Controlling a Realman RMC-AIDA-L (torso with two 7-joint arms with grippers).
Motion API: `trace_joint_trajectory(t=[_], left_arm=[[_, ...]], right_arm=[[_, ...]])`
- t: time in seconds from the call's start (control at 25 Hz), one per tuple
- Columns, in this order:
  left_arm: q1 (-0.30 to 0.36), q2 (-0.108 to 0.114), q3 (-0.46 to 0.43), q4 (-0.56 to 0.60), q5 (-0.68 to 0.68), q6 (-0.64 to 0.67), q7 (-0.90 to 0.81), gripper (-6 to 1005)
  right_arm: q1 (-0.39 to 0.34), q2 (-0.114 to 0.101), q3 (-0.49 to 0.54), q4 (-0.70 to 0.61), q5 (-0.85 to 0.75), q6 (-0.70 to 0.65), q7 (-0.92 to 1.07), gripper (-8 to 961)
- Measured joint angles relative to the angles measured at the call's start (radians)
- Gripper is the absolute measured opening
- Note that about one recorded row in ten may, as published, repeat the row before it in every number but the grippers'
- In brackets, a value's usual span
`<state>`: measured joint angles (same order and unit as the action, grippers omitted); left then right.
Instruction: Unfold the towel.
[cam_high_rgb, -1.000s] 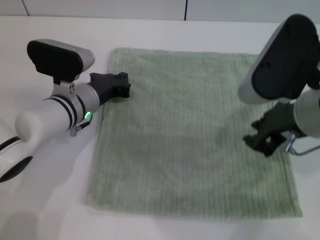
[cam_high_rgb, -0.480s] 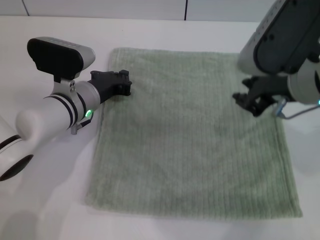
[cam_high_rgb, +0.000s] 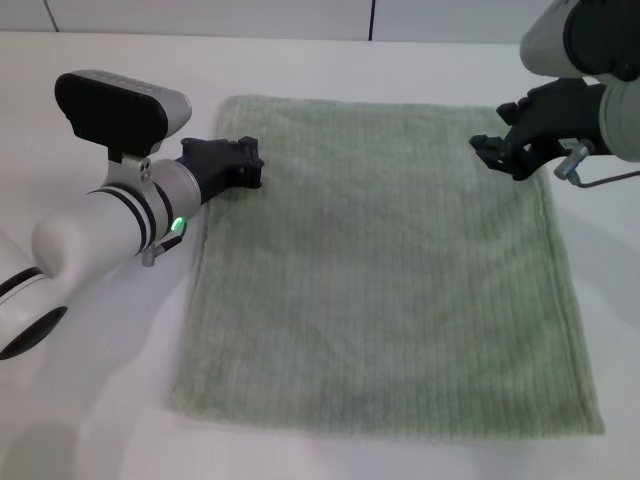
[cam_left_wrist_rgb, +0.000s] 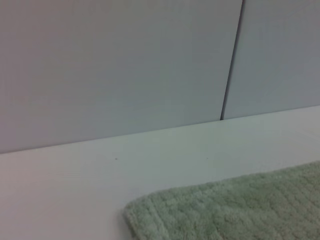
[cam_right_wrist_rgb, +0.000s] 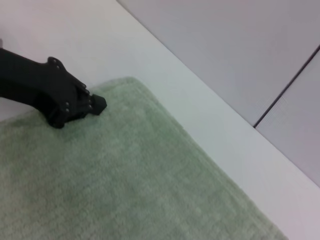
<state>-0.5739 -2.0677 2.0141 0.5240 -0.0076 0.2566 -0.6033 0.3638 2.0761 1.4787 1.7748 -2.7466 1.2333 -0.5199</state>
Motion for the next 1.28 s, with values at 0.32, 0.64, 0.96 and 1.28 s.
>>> trace_joint_trajectory(t=[0.32,0.64,0.96,1.28], left_arm=[[0.002,0.0,0.0,0.004,0.0,-0.002,0.001,6],[0.005,0.0,0.0,0.005,0.0,-0.002,0.001,9],[0.005,0.0,0.0,0.006,0.0,-0.002,0.001,11],[0.005,0.0,0.0,0.008,0.0,-0.002,0.001,13]], right_arm=[[-0.032,0.001,-0.017,-0.007,0.004,-0.133,-0.008,592],[-0.081,0.002,-0.06,-0.022,0.017,-0.253,-0.039,593],[-0.12,0.003,-0.085,-0.045,0.043,-0.34,-0.091,618],[-0.129,0.003,-0.109,-0.053,-0.003,-0.395,-0.066,621]])
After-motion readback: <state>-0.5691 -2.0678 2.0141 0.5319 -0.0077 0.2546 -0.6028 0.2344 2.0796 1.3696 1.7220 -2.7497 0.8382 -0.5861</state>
